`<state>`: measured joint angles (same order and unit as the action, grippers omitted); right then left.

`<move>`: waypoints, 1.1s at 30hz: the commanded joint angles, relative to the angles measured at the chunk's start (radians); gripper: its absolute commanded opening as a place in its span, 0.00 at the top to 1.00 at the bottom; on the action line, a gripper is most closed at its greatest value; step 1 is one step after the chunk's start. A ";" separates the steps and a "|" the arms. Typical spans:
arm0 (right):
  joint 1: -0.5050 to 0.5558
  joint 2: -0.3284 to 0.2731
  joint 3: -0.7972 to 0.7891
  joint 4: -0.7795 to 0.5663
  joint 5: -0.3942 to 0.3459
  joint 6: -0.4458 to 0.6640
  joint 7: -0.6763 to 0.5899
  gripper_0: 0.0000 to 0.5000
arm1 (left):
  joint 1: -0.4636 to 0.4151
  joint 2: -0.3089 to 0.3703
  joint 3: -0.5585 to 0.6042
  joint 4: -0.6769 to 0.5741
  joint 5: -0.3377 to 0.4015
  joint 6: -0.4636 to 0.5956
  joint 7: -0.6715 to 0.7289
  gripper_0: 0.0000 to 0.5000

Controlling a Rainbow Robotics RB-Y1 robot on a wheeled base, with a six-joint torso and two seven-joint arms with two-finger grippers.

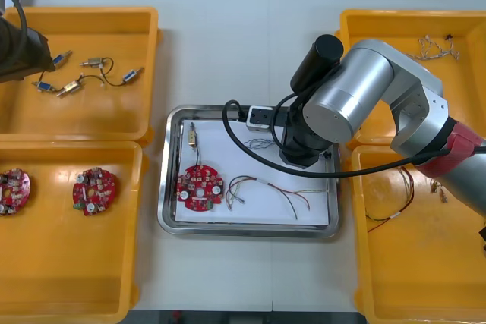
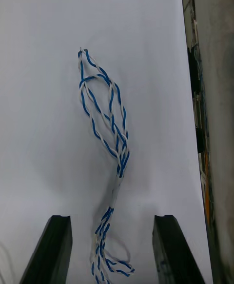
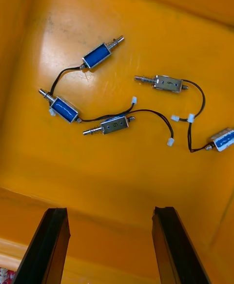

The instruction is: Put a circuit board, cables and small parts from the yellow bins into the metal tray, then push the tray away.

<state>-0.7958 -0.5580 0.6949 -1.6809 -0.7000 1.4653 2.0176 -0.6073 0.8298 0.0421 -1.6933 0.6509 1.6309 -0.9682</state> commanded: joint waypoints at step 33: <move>-0.122 -0.019 -0.328 -0.140 -0.133 0.417 -0.428 0.00 | -0.187 -0.158 0.120 0.392 -0.321 -0.189 0.158 0.00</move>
<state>-0.8746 -0.5397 0.4242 -1.7704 -0.7982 1.8631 1.6541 -0.7328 0.6997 0.1129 -1.3250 0.3515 1.4675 -0.8920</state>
